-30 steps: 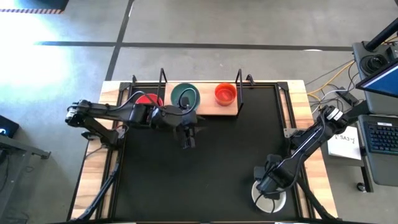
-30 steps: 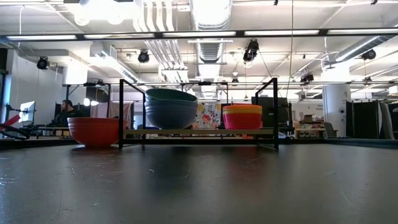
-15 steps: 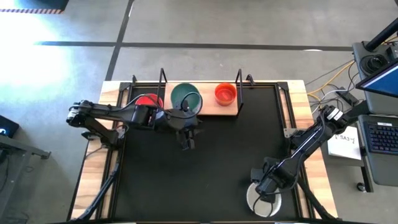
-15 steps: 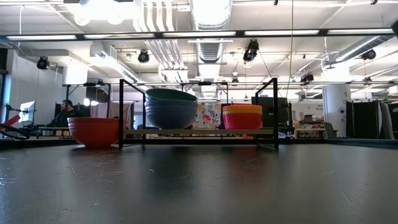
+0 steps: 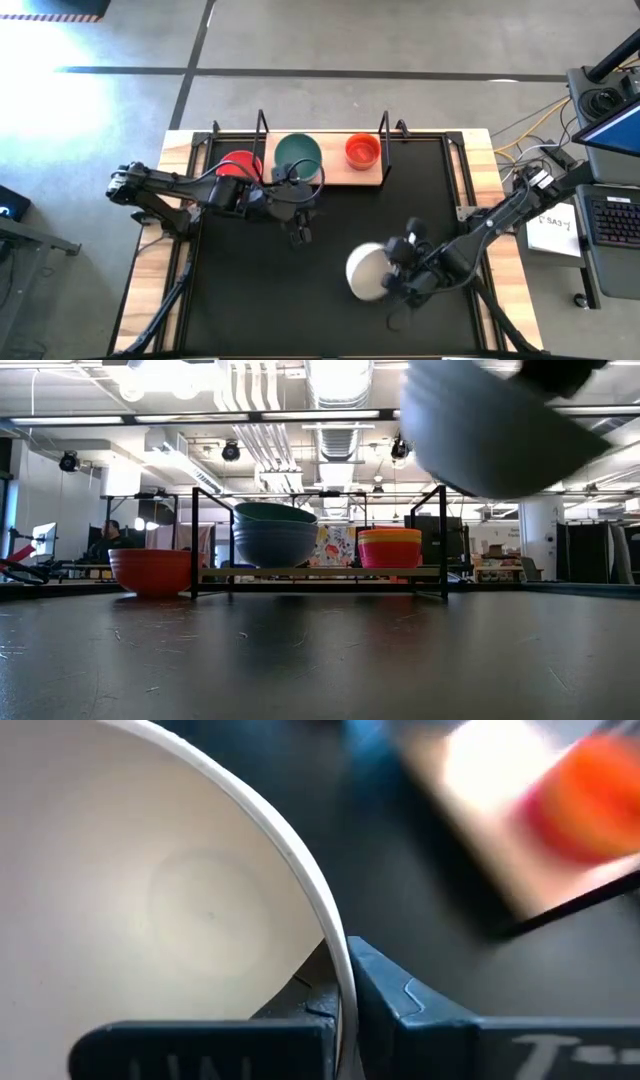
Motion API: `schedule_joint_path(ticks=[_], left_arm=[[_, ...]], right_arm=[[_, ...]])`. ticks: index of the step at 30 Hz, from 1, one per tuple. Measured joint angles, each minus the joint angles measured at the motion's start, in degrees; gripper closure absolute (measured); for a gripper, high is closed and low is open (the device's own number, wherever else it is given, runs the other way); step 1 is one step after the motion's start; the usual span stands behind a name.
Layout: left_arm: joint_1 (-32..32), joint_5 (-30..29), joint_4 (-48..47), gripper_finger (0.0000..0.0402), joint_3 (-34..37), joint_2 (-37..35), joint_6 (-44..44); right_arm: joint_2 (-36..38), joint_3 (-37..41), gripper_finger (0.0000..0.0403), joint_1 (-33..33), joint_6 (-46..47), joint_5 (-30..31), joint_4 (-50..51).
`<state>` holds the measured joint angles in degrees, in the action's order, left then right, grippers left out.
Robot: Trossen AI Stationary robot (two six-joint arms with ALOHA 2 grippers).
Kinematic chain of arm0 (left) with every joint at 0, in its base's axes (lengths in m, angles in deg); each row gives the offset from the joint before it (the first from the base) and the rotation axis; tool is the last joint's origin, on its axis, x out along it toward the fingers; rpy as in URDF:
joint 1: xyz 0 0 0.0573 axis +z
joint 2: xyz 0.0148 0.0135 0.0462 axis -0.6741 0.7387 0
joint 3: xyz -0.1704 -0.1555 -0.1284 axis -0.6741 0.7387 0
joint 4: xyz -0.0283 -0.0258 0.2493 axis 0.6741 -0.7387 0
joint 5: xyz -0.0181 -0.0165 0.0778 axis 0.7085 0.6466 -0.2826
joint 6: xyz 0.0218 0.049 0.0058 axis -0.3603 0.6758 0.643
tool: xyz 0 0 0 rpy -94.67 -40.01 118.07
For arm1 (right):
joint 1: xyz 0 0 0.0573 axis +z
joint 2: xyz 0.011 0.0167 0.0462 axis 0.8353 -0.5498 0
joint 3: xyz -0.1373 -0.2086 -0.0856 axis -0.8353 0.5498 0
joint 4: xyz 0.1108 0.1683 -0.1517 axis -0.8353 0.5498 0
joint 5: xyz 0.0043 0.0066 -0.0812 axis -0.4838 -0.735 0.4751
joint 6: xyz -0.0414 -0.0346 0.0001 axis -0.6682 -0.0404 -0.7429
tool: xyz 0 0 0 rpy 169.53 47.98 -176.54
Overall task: Place and stack bowls onto a shelf
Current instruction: Stack the white bowl on top of the green bowl on the shelf
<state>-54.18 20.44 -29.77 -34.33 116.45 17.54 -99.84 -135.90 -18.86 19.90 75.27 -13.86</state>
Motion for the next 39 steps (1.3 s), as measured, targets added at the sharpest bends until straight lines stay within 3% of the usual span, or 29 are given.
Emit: schedule_joint_path(ticks=[4,9,21,31,39], left_arm=[[-1.9,-10.2,0.3,0.0262,0.0,0.3,3.4],[-3.8,-20.1,4.0,0.0262,0.4,1.4,8.0],[-4.6,-27.9,13.0,0.0262,2.1,4.2,11.1],[-2.5,-38.0,16.2,0.0262,2.2,7.7,11.1],[-0.6,-38.2,16.3,0.0276,2.2,8.0,11.1]], right_arm=[[-0.1,-3.0,0.0395,-3.9,-0.6,9.2,2.5],[-0.1,-5.6,0.0395,-11.4,-5.8,13.2,3.3],[-0.2,-12.7,0.0395,-25.3,-14.4,16.3,2.3],[-0.2,-15.2,0.0394,-26.7,-17.6,16.3,-2.7],[-0.3,-15.1,0.0394,-26.6,-20.8,14.1,-6.5]])
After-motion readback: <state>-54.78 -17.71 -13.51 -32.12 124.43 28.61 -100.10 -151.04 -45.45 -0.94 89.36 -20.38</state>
